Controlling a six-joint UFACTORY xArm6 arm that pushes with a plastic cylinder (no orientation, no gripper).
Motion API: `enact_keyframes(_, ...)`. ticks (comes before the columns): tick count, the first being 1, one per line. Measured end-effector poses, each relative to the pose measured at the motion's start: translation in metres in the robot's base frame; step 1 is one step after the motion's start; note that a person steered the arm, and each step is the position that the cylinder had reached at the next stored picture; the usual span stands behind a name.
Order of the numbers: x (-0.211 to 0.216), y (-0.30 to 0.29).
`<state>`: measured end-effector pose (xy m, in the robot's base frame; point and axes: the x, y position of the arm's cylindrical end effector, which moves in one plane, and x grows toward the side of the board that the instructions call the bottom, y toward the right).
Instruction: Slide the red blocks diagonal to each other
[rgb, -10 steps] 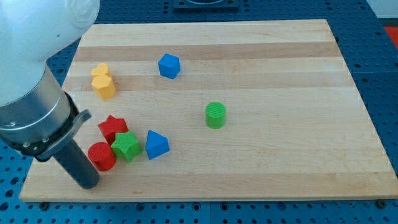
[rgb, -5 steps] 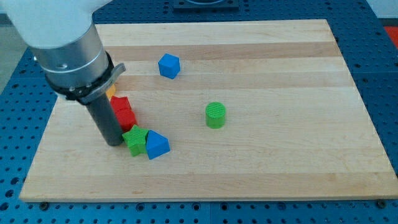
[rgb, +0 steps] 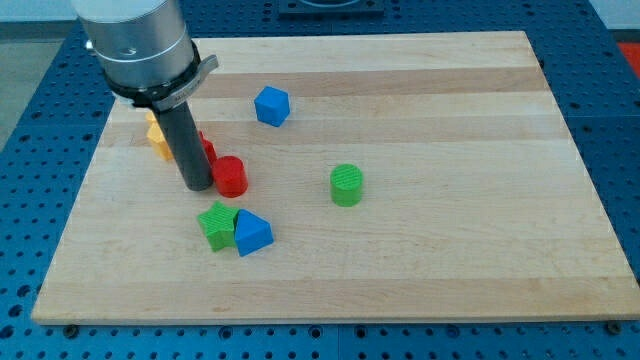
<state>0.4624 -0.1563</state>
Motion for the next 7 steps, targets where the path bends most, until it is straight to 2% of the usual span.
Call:
enact_keyframes(5, -0.070, 0.004)
enact_keyframes(7, -0.057, 0.064)
